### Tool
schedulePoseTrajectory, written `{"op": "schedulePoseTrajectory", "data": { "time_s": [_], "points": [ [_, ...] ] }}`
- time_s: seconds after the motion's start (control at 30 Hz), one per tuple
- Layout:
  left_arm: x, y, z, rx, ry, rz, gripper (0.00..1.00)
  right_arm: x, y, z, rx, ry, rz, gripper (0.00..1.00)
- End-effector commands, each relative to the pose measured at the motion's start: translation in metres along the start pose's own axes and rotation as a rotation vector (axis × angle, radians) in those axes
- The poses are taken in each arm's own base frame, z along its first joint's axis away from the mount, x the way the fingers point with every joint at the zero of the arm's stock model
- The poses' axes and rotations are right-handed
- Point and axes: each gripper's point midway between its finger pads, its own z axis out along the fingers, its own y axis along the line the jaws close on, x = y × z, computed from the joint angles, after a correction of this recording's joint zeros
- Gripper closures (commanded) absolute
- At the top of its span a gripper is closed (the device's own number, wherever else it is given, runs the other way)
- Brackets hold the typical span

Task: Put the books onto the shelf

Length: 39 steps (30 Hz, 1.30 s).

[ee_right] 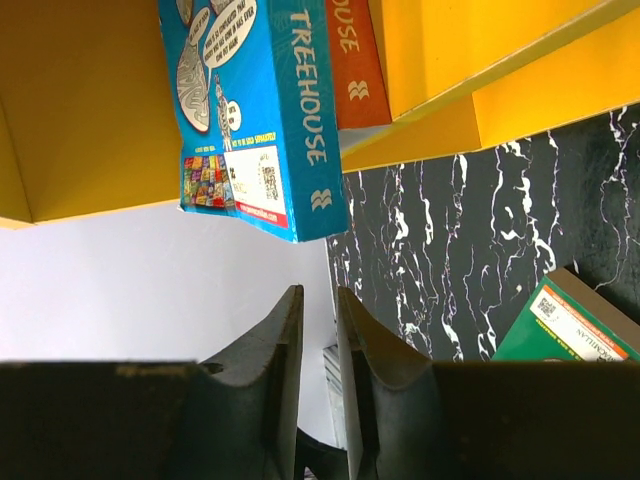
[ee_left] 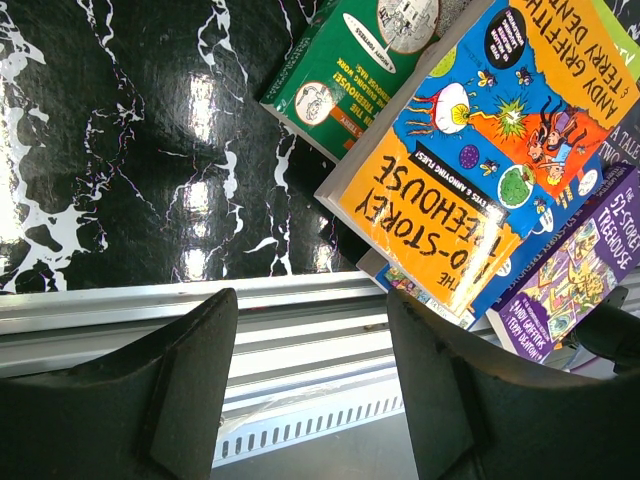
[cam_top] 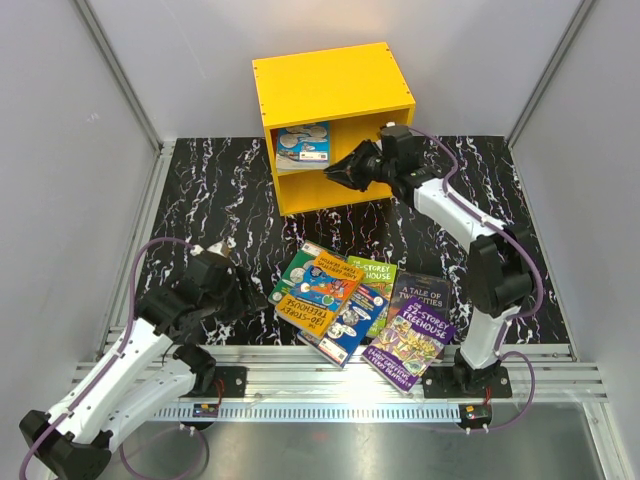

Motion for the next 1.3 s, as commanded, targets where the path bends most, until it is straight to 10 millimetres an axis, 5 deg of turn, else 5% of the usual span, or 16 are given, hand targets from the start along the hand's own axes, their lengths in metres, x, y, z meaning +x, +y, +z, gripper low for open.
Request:
{"op": "schedulePoseTrajectory", "data": {
  "time_s": [0.0,0.37,0.53,0.67,0.73,0.77,0.8,0.87,0.97,1.1,1.27],
  "points": [
    [-0.004,-0.001,0.003,0.011,-0.02,0.015,0.36,-0.008,0.025,0.005,-0.076,-0.021,-0.031,0.73],
    [0.0,-0.001,0.006,0.019,-0.002,0.012,0.36,-0.037,0.028,0.045,-0.041,-0.042,-0.032,0.75],
    [0.001,-0.003,0.008,0.023,0.011,0.017,0.36,-0.037,0.036,0.047,-0.065,-0.033,-0.033,0.75],
    [-0.001,-0.005,0.011,0.025,0.016,0.024,0.36,-0.026,0.05,0.019,-0.096,-0.029,-0.065,0.64],
    [-0.003,-0.007,0.015,0.023,0.02,0.032,0.36,-0.017,0.03,0.005,-0.034,-0.027,-0.084,0.37],
    [-0.004,-0.009,0.016,0.025,0.02,0.035,0.36,-0.01,0.031,-0.015,-0.018,-0.039,-0.099,0.13],
    [-0.006,-0.012,0.02,0.028,0.019,0.038,0.36,-0.007,0.018,-0.026,0.045,-0.055,-0.124,0.01],
    [-0.008,-0.015,0.026,0.031,0.025,0.038,0.35,0.005,0.008,-0.057,0.091,-0.072,-0.154,0.0],
    [-0.015,-0.027,0.04,0.048,0.04,0.043,0.35,0.026,-0.033,-0.091,0.219,-0.061,-0.178,0.0],
    [-0.035,-0.047,0.062,0.071,0.03,0.066,0.35,0.063,-0.079,-0.118,0.307,0.019,-0.136,0.0],
    [-0.06,-0.065,0.104,0.057,0.075,0.075,0.35,0.1,-0.109,-0.138,0.343,0.096,-0.086,0.0]
  ]
}}
